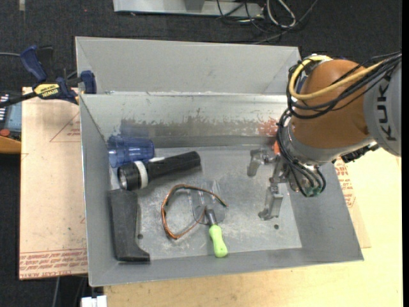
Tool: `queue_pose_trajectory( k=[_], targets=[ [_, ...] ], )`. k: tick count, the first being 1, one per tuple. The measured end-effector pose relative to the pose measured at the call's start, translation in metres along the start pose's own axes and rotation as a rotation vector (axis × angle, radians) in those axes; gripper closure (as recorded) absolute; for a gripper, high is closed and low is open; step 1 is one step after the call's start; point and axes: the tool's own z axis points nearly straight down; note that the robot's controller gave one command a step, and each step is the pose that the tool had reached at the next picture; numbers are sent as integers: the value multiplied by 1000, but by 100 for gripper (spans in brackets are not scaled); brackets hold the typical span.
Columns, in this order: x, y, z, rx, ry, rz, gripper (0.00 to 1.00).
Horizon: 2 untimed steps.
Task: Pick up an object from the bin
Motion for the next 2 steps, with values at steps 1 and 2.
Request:
queue_pose_trajectory(
  k=[1,2],
  targets=[
    [0,0,0,0,0,0,0],
    [19,19,66,-1,3,-91,0]
  ],
)
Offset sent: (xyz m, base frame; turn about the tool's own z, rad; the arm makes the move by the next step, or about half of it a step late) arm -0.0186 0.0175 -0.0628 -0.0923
